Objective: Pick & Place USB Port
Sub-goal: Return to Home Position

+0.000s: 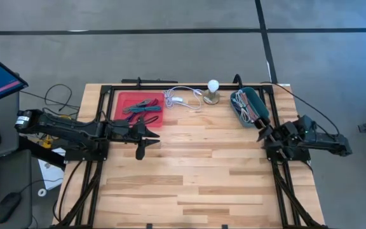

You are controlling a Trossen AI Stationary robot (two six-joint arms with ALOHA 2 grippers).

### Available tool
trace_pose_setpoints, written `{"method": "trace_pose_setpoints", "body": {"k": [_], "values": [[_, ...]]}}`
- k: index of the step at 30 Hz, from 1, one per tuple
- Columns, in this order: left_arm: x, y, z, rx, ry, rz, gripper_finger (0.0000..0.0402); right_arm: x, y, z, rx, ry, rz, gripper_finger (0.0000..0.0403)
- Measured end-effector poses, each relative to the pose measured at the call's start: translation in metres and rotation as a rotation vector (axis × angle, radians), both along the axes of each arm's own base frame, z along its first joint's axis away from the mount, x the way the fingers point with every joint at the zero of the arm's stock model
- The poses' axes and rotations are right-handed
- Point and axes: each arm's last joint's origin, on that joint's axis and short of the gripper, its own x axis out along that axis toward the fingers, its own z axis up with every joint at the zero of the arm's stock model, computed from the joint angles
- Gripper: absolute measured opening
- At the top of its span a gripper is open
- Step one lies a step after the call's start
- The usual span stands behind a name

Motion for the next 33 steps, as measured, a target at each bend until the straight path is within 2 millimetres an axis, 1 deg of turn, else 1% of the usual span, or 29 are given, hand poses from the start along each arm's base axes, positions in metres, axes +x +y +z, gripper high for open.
{"method": "trace_pose_setpoints", "body": {"k": [1, 3, 7, 11, 13, 15, 18, 25, 33], "values": [[0.0, 0.0, 0.0, 0.0, 0.0, 0.0, 0.0095, 0.001, 0.0, -0.002, -0.001, 0.008, 0.014, 0.0113], [0.0, 0.0, 0.0, 0.0, 0.0, 0.0, 0.0095, -0.001, 0.002, -0.001, -0.014, -0.014, 0.059, 0.0113], [0.0, 0.0, 0.0, 0.0, 0.0, 0.0, 0.0095, 0.0, 0.002, -0.003, -0.008, 0.005, 0.071, 0.0113], [0.0, 0.0, 0.0, 0.0, 0.0, 0.0, 0.0095, -0.001, 0.002, -0.002, -0.02, -0.021, 0.087, 0.0113], [0.0, 0.0, 0.0, 0.0, 0.0, 0.0, 0.0095, 0.001, 0.002, -0.007, -0.023, -0.019, 0.081, 0.0113], [0.0, 0.0, 0.0, 0.0, 0.0, 0.0, 0.0095, 0.005, 0.002, -0.019, -0.014, 0.029, 0.076, 0.0113], [0.0, 0.0, 0.0, 0.0, 0.0, 0.0, 0.0095, 0.009, 0.0, -0.025, 0.015, 0.097, 0.032, 0.0113], [0.0, 0.0, 0.0, 0.0, 0.0, 0.0, 0.0095, 0.008, 0.0, -0.024, 0.005, 0.071, 0.0, 0.0113], [0.0, 0.0, 0.0, 0.0, 0.0, 0.0, 0.0095, 0.011, -0.001, -0.029, 0.004, 0.128, -0.003, 0.0113]]}}
